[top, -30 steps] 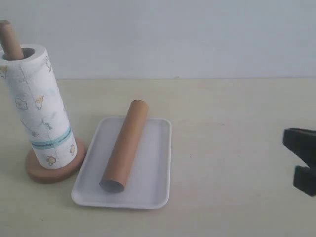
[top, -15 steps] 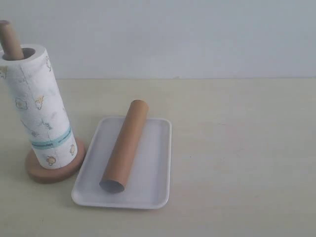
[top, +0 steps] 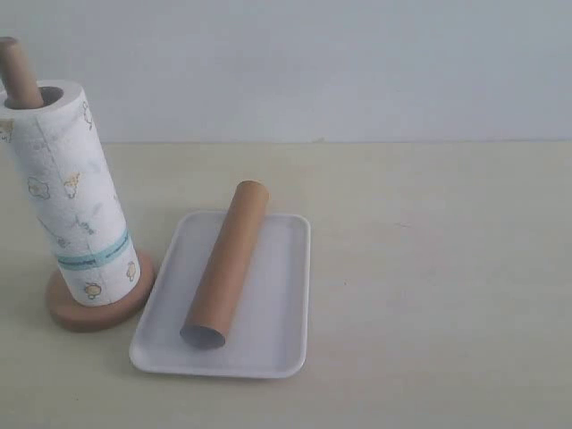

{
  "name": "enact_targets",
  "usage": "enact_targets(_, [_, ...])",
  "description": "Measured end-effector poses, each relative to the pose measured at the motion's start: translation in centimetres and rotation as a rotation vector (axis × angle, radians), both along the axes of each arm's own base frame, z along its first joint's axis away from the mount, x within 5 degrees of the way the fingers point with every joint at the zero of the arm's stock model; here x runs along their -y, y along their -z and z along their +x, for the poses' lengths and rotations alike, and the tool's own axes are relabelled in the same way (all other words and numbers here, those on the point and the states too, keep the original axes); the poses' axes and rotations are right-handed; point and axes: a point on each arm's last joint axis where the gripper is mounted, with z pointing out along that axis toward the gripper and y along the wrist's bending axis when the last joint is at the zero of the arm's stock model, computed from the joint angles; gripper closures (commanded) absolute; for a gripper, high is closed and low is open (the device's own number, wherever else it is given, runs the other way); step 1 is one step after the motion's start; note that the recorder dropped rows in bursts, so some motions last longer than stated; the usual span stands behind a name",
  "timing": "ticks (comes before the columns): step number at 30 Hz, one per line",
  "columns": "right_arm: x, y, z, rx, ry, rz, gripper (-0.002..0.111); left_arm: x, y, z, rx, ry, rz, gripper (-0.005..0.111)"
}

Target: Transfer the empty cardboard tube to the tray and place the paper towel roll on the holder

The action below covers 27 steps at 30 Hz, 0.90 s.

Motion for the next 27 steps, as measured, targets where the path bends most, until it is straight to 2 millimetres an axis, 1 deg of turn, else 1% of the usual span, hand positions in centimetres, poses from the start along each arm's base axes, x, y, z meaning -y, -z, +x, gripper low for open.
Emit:
enact_targets(5, [0.01,-0.80,-0.16,0.021,-0.009,0.066,0.109,0.00,0.00,0.00,0.000,0.000,0.000,0.103])
enact_targets(12, [-0.04,-0.80,-0.16,0.019,-0.021,0.118,0.109,0.00,0.00,0.00,0.000,0.000,0.000,0.103])
enact_targets(20, [-0.40,-0.74,-0.18,0.009,-0.061,0.118,0.109,0.00,0.00,0.00,0.000,0.000,0.000,0.103])
enact_targets(27, [-0.38,-0.77,-0.18,0.013,-0.061,0.130,0.109,0.00,0.00,0.00,0.000,0.000,0.000,0.103])
